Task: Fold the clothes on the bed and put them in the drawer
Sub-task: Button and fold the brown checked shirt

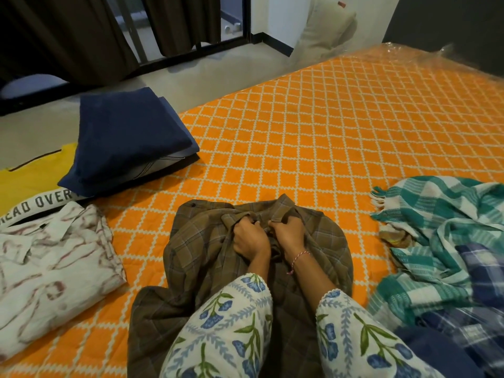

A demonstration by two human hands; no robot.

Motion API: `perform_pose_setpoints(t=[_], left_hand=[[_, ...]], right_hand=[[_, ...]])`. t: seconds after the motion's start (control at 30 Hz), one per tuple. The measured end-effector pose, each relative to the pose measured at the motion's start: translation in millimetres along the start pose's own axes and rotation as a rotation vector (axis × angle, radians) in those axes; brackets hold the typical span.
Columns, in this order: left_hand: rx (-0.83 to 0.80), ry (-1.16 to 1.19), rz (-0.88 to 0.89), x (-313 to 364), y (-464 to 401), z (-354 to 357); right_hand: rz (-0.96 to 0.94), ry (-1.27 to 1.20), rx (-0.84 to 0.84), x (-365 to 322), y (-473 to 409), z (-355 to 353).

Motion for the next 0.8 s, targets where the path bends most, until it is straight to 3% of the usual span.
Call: perform_pose_setpoints(t=[0.27, 0.43, 0.53, 0.8], left_hand=[[-0.084, -0.016, 0.124, -1.6, -3.7, -14.5], [-0.236, 0.433, 0.062, -3.3, -5.2, -30.6], [-0.235, 0.634, 0.063, -3.7, 9.9, -53.7], [-0.207, 0.776, 0.145, -6.7, 44.0, -80.4]], right_hand=[[-0.066, 0.076, 0.05, -10.2, 14.3, -6.1], [-0.184, 0.186, 0.065, -24.0, 32.4, -17.6], [-0.266, 0.245, 0.099, -37.2, 47.2, -23.8], [-0.458, 0.269, 0.175, -44.6, 91.1, -26.2]])
Point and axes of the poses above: each hand's wrist, its own y-axis away from the middle knuckle, its own z-axis out of the palm, x = y × z, the point moved 4 cm from there along -y, towards the middle knuckle, and after that the axes turned 1 degree about x, right-handed, at the moved point
